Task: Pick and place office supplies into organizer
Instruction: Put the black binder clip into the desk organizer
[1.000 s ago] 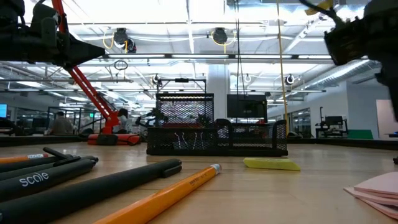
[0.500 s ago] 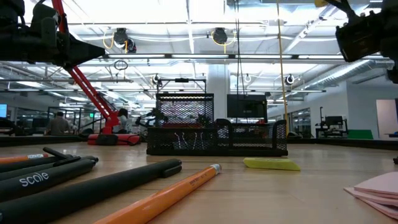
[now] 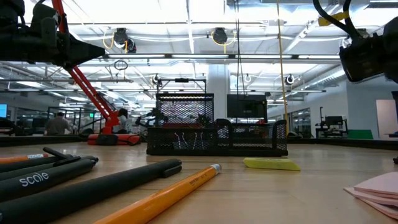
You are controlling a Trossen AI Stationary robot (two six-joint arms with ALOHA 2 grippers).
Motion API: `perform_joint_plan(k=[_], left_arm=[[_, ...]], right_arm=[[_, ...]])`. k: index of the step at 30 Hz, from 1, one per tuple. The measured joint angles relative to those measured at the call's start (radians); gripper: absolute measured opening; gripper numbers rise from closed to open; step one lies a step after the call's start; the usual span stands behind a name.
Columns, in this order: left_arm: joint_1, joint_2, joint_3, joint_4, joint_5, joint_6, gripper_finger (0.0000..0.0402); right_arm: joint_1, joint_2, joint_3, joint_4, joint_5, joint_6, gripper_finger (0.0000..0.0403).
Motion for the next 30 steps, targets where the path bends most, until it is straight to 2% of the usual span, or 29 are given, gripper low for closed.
perform_joint_plan(k=[5,16,23,30], left_arm=[[0.000,0.000,0.000,0.000,0.000,0.000,0.0040],[0.000,0.000,0.000,0.000,0.000,0.000,0.0040],[0.000,0.000,0.000,0.000,0.000,0.000,0.0040],[0.000,0.000,0.000,-0.001,0.000,0.000,0.0040]], right_arm=[[0.000,0.000,0.000,-0.004,-0.020,-0.008,0.0121],[-0.009,-0.001,0.001,0.002,-0.026,-0.073,0.0009],[-0.028,-0.009,0.002,0.053,-0.050,-0.140,0.0003],[-0.064,-0.033,0.059,0.160,0.011,-0.353,0.0001]])
